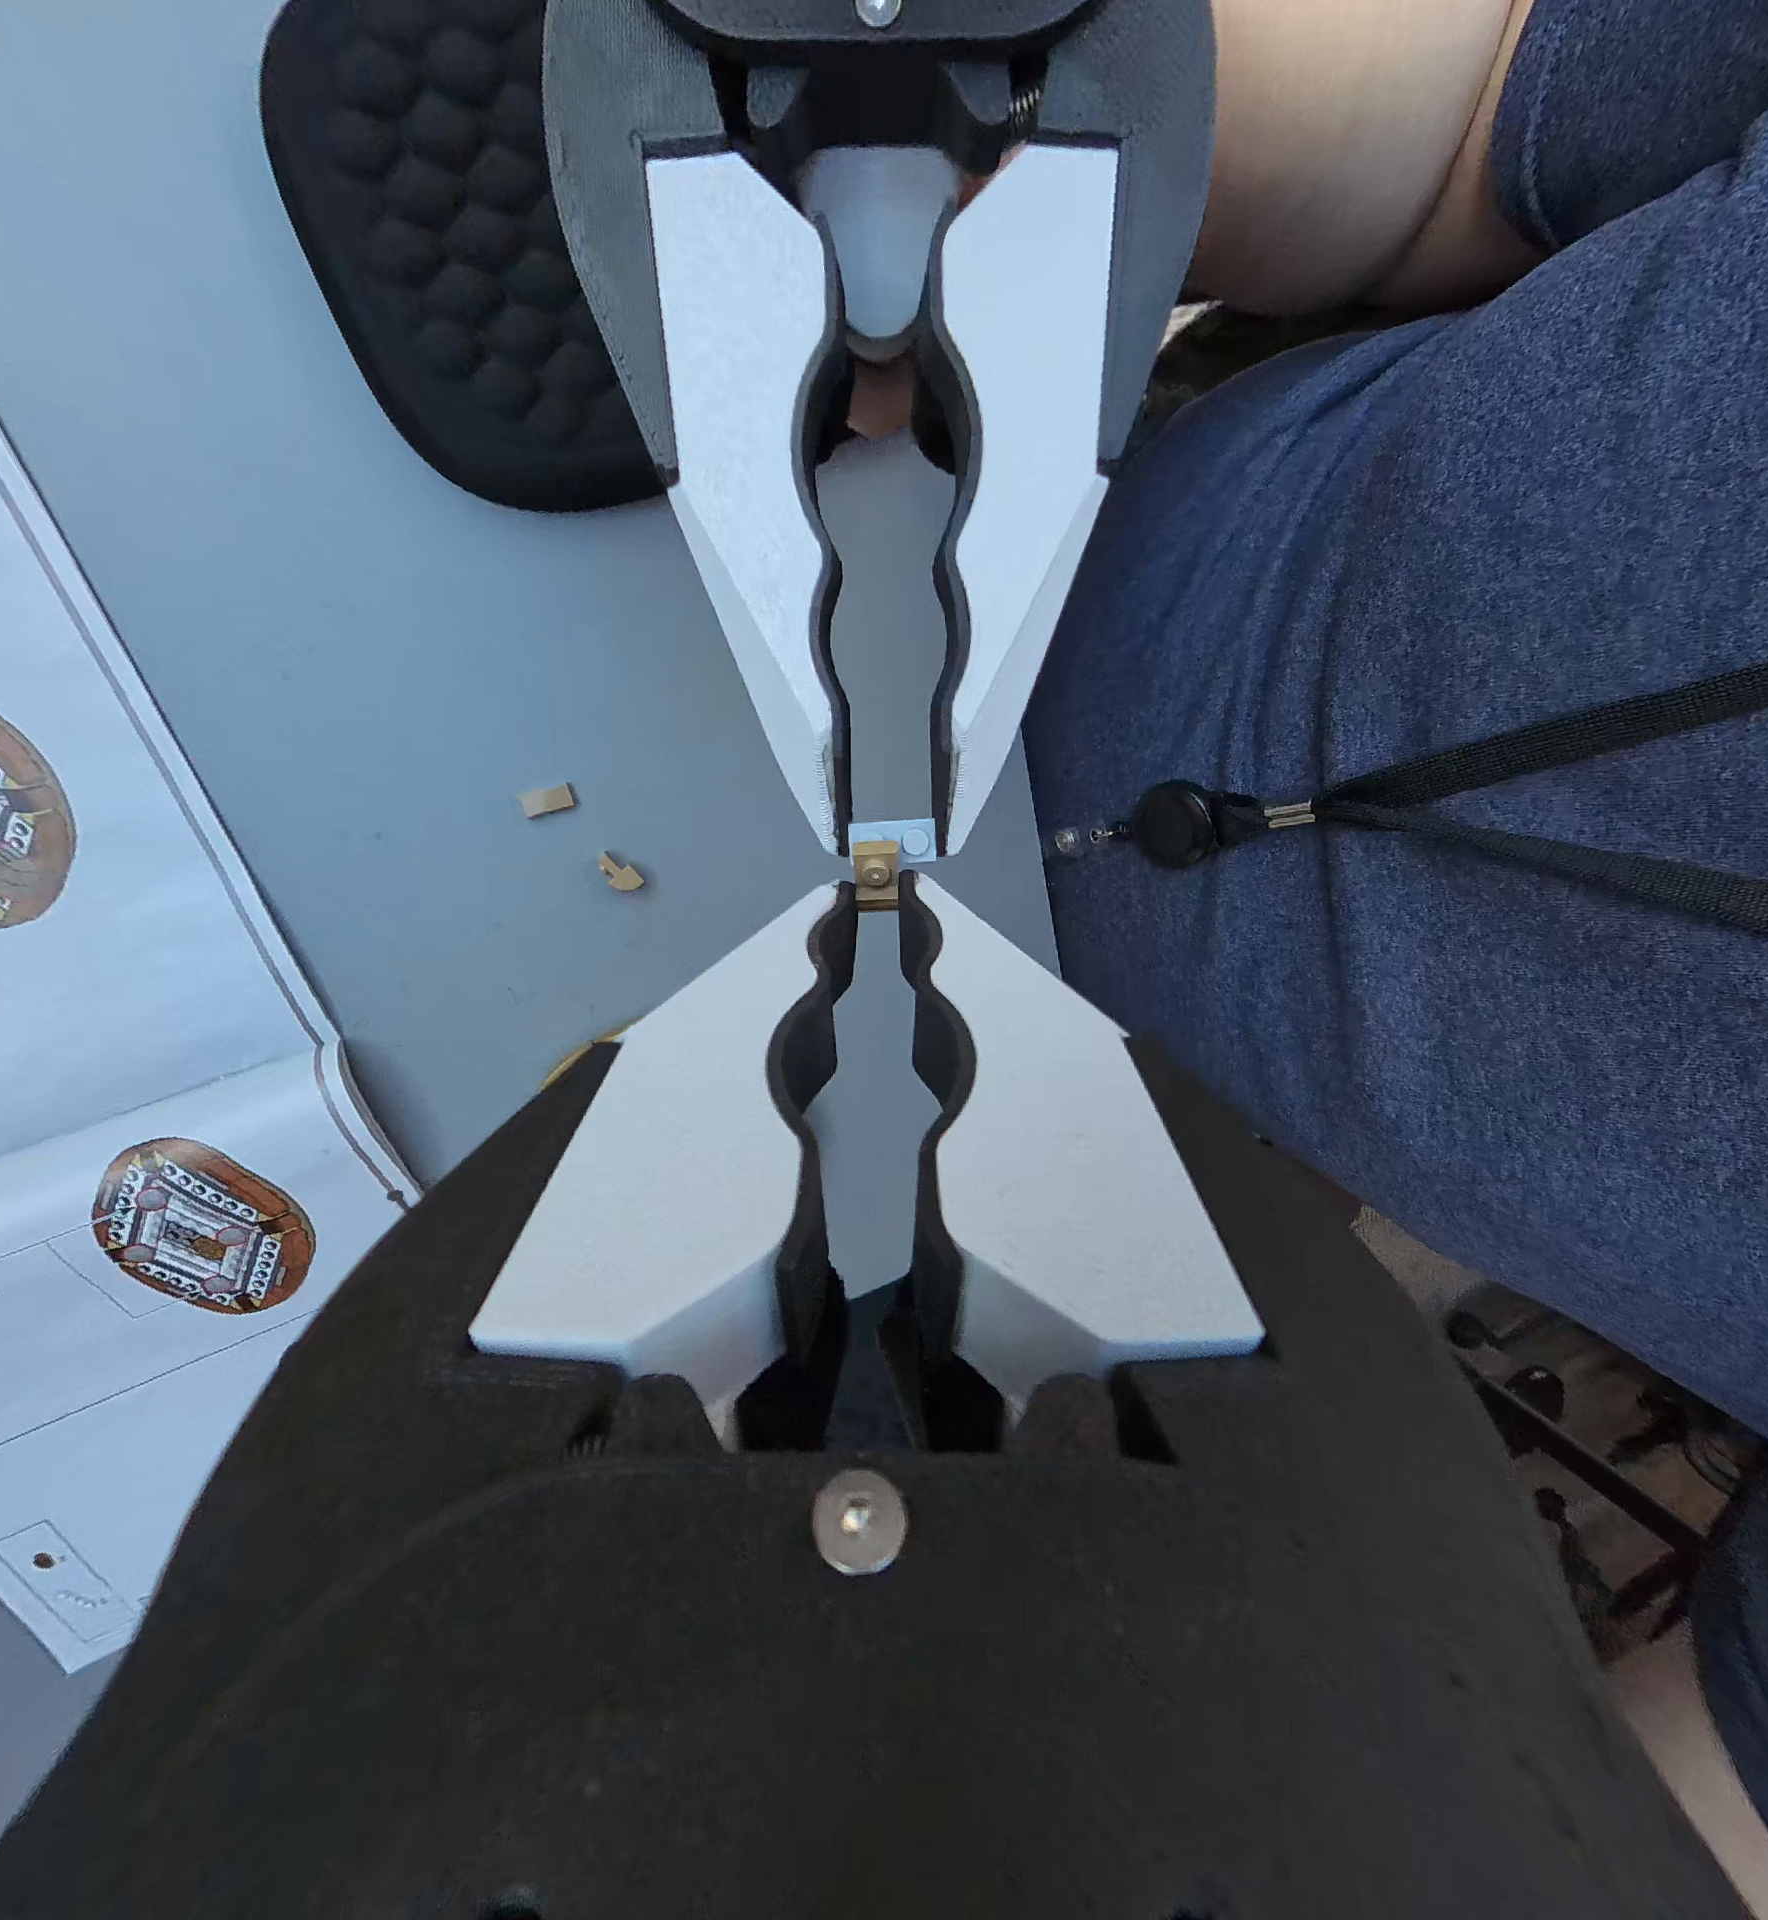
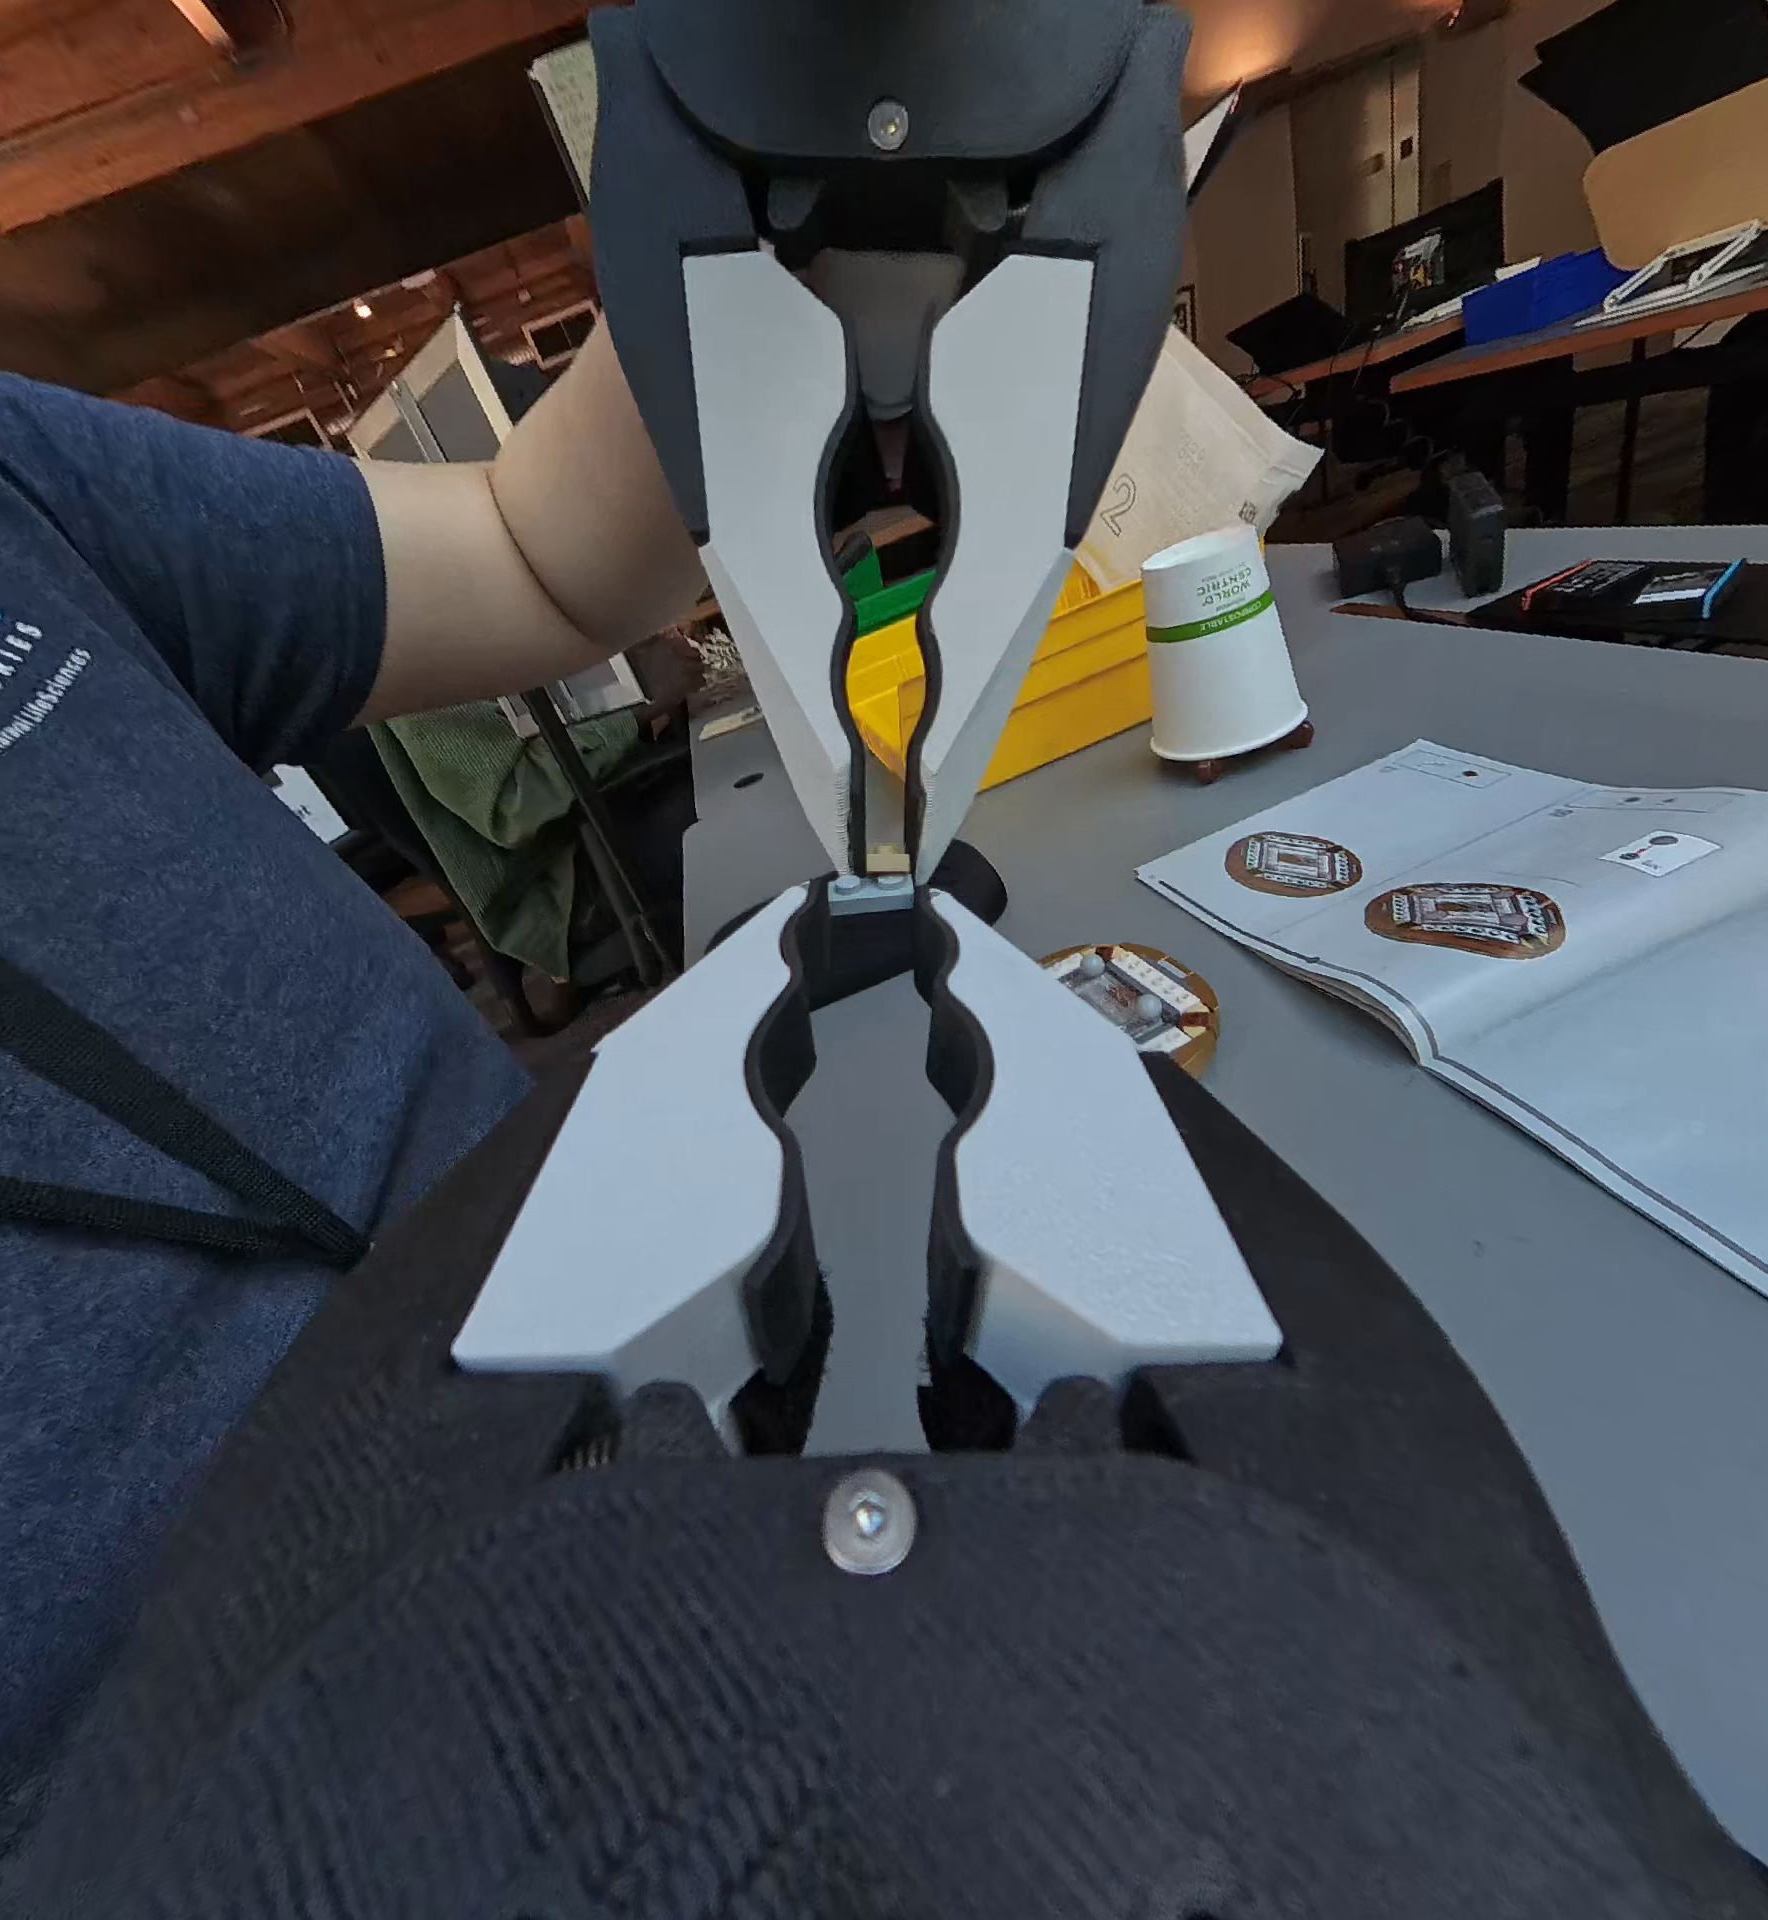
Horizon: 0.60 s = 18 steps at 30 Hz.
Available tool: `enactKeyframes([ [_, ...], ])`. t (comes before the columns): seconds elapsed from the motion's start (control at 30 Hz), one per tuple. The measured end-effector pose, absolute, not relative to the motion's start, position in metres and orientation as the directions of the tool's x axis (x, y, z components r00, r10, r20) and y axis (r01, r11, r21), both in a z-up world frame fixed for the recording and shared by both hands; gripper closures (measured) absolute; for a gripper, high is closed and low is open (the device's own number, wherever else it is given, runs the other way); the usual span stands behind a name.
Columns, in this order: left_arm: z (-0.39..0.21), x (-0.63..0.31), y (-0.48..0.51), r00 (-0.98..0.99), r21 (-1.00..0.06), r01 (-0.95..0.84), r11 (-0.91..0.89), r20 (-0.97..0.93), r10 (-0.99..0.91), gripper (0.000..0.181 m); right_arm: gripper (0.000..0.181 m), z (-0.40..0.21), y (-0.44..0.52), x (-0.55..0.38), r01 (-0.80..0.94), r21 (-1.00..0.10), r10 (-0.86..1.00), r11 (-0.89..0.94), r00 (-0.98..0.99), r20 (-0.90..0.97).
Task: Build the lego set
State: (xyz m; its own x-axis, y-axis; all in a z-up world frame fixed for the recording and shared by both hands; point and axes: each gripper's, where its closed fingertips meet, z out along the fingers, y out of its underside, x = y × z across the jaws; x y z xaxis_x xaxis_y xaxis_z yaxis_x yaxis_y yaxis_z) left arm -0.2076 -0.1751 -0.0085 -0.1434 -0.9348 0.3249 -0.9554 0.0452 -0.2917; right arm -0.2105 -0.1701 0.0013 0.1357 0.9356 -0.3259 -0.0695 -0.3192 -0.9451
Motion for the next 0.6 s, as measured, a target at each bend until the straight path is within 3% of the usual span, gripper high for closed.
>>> enactKeyframes([
  [0.27,-0.024,-0.216,-0.181,-0.141,-0.136,-0.986,0.100,0.333,-0.932,0.175,0.167,-0.016,-0.176,-0.220,0.155,-0.954,0.956,-0.257,0.187,-0.227],
  [0.6,-0.039,-0.227,-0.183,-0.179,0.035,-0.980,0.195,0.262,-0.948,0.175,0.167,-0.029,-0.179,-0.229,0.189,-0.922,0.924,-0.339,0.249,-0.289],
])
